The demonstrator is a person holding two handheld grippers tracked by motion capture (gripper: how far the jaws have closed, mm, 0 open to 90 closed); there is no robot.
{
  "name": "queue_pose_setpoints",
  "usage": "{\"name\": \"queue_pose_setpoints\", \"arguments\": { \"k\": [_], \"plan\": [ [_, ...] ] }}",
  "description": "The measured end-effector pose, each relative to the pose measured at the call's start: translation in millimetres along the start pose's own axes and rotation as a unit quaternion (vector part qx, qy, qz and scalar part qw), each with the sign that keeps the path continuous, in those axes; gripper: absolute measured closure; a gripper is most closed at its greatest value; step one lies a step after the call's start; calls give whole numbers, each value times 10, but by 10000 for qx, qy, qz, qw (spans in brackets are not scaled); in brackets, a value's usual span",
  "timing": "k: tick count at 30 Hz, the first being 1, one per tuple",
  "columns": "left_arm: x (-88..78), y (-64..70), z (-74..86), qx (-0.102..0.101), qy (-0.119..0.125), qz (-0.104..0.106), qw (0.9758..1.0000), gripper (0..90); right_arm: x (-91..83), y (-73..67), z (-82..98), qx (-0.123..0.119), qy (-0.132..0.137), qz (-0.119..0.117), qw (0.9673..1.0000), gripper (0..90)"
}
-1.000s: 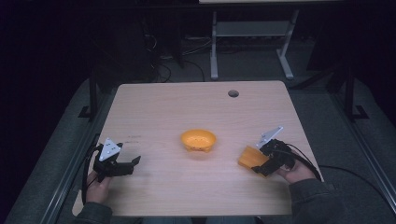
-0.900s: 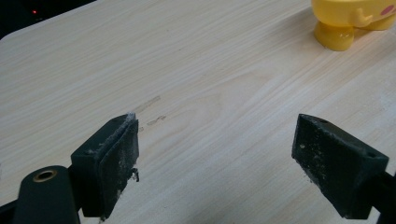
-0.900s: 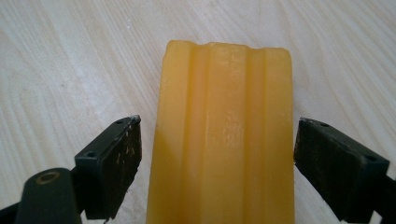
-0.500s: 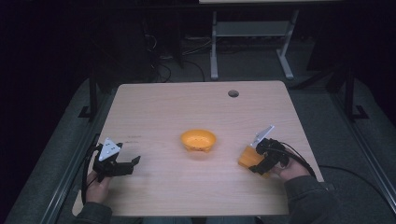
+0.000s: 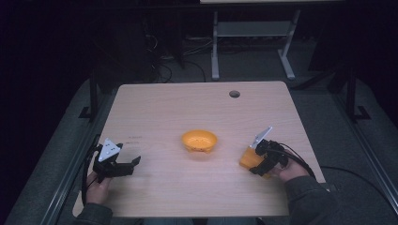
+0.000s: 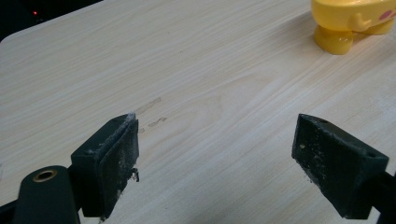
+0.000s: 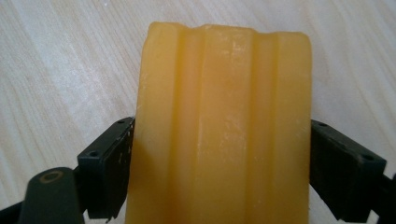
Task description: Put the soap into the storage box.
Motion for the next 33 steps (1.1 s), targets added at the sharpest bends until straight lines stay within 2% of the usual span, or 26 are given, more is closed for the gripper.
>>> {"name": "queue_pose_setpoints", "arguments": {
  "k": [17, 28, 33],
  "plan": [
    [1, 1, 1, -14, -8, -1, 10000, 141, 24, -8, 16, -8, -31, -20, 10000, 189],
    [-2, -1, 0, -29, 5, -7, 10000, 141, -4, -29, -13, -168, -104, -27, 9998, 200],
    [-6, -1, 0, -37, -1, -8, 10000, 141, -39, -29, -63, -212, -41, -31, 9998, 201]
  ]
}}
Point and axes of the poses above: each handheld gripper's, and its own axes: x roughly forward along the jaws, z roughly out of its underside, y roughly to its right, the point moved 4 cm from there along x, roughly forward along the jaws, and after that the axes turned 7 degrees about -x, right-handed, at the moved point
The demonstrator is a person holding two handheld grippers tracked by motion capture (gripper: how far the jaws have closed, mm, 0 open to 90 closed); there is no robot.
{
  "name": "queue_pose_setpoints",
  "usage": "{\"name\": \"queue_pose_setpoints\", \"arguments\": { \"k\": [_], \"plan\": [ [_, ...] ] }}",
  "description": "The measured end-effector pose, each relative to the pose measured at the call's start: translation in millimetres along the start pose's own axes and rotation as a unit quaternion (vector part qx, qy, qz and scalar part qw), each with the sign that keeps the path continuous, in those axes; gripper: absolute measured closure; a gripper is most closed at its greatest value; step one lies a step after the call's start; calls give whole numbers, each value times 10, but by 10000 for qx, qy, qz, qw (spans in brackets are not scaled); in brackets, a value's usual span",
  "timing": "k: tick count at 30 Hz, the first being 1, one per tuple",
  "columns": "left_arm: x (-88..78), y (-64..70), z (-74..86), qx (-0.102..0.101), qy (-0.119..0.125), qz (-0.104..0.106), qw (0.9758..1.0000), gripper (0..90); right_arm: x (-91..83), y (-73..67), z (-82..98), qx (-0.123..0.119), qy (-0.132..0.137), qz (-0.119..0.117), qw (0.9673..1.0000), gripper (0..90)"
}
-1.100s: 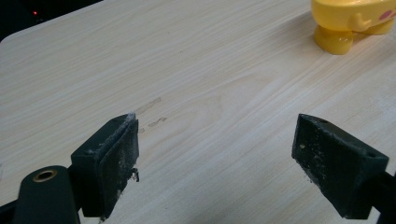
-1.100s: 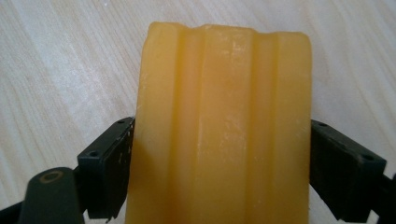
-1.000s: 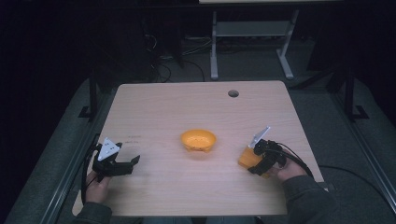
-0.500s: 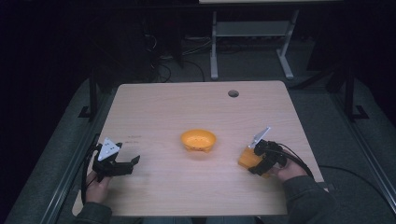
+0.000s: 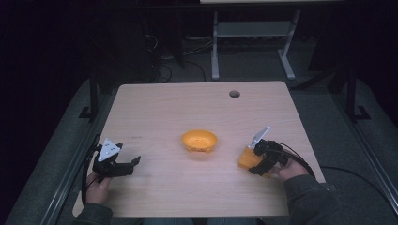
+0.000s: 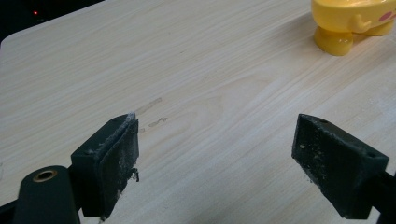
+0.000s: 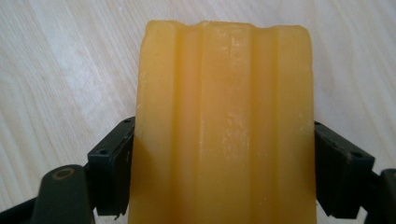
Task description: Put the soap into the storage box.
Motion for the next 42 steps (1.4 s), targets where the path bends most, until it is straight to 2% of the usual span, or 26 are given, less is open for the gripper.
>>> {"name": "queue_pose_setpoints", "arguments": {
  "k": [11, 20, 35, 42],
  "plan": [
    [-4, -4, -1, -6, 23, -10, 10000, 141, -100, 12, -152, -128, 201, -80, 9997, 202],
    [-4, 3, 0, 9, 0, -1, 10000, 141, -133, 46, -267, -258, 201, -10, 9995, 203],
    [-5, -4, -2, -5, 33, 0, 10000, 141, -190, 93, -500, -401, 397, -9, 9984, 203],
    [-8, -8, -3, 3, 10, 2, 10000, 141, -195, 97, -629, -523, 363, 8, 9980, 203]
  ]
}}
Point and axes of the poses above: each handheld gripper's, and its own axes: x roughly forward along the jaws, z roughly out of its underside, y roughly to its right, the point moved 4 cm from there along x, roughly forward along the jaws, and after that the axes turned 7 degrees about -x, right-handed, at the moved point
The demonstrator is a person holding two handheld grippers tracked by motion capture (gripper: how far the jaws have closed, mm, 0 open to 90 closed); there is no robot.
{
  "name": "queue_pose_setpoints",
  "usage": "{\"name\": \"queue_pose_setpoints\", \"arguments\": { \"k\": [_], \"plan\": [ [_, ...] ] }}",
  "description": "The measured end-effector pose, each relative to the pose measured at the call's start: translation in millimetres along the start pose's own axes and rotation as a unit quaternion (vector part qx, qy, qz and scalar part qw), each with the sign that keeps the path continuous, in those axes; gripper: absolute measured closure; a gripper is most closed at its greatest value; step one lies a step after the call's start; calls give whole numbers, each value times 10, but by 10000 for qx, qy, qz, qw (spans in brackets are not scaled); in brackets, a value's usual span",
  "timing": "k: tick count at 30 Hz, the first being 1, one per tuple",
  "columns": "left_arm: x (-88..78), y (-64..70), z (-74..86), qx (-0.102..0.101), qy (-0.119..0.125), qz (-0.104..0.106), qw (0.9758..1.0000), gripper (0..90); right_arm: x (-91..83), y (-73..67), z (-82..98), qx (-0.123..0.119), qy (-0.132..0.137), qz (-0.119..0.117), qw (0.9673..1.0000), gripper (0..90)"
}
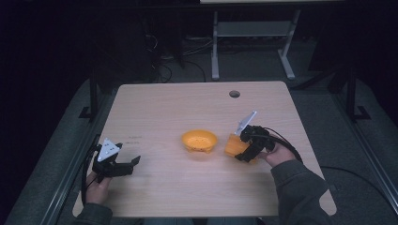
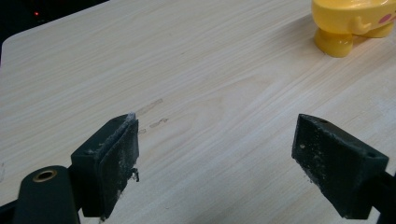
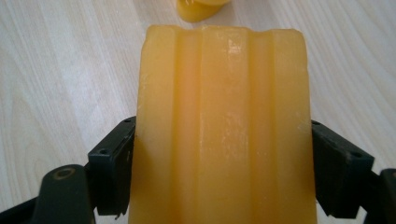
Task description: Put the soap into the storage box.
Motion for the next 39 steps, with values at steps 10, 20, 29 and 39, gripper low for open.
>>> {"name": "queue_pose_setpoints", "arguments": {
  "k": [10, 20, 29, 39],
  "plan": [
    [-2, -8, 1, -10, 0, -7, 10000, 140, -12, 53, -143, -74, 71, -2, 9999, 203],
    [-5, -10, 1, -32, 18, -3, 10000, 140, -48, 100, -289, -167, 163, -8, 9997, 203],
    [-11, -21, 0, -29, 29, -15, 10000, 141, -57, 132, -421, -268, 148, -26, 9995, 203],
    [-10, -20, 1, -31, 26, -10, 10000, 141, -46, 151, -598, -397, 141, -68, 9991, 203]
  ]
}}
Point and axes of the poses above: each handheld gripper's, and its own axes: x roughly forward along the jaws, z roughly out of its underside, y roughly to its right, the point moved 4 cm from there along x, roughly forward along the jaws, and after that the axes turned 7 degrees about -x, right-handed, at the moved point
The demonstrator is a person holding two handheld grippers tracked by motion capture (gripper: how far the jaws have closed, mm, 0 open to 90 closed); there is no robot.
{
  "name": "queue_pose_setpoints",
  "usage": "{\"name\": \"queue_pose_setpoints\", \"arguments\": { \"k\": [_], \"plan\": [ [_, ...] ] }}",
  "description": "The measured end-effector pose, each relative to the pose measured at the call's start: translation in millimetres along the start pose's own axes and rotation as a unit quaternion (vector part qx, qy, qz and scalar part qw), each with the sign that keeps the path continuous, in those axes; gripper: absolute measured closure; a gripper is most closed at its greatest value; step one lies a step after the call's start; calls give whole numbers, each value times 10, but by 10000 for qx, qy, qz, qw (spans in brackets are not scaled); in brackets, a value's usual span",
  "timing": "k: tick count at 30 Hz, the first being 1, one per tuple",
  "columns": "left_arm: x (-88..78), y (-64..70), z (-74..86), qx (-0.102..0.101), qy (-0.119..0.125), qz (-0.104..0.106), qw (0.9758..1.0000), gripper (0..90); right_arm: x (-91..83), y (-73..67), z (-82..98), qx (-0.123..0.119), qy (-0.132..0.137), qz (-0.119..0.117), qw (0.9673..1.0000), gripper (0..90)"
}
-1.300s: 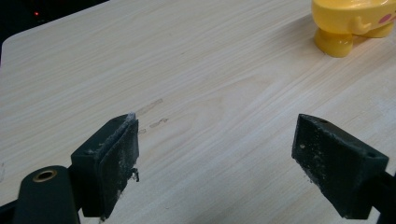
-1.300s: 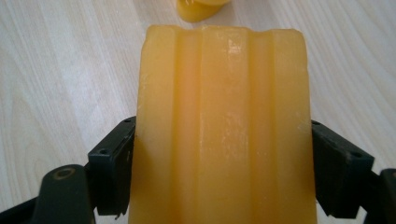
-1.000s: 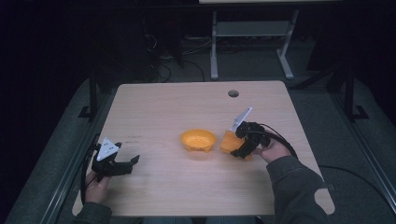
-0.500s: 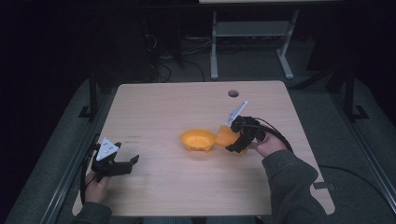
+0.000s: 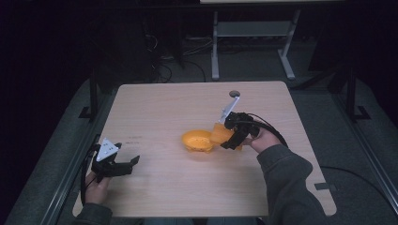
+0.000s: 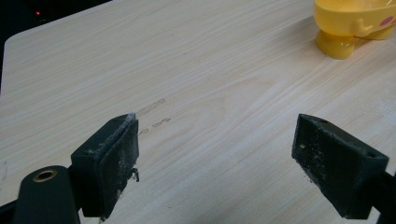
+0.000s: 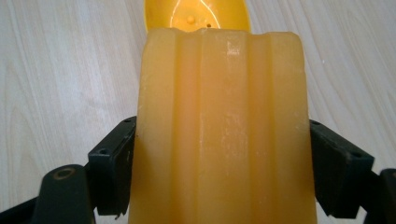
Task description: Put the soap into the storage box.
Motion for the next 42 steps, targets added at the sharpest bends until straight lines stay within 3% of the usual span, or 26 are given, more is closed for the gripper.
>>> {"name": "queue_pose_setpoints", "arguments": {
  "k": [18, 39, 42],
  "plan": [
    [-1, -2, -3, -36, 30, -6, 10000, 141, 23, 54, -244, -133, 125, -80, 9998, 203],
    [-5, -8, -6, -46, 42, 2, 10000, 141, 134, 102, -580, -444, 36, -187, 9988, 203],
    [-5, -7, -6, -49, 47, 7, 10000, 141, 155, 112, -619, -496, 125, -224, 9984, 203]
  ]
}}
Point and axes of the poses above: each handheld gripper's, and its own axes: x roughly forward along the jaws, z roughly out of its underside, y roughly to its right, the point moved 4 cm from there along x, roughly forward along the jaws, and after that the axes turned 7 degrees about -x, right-handed, at the moved point
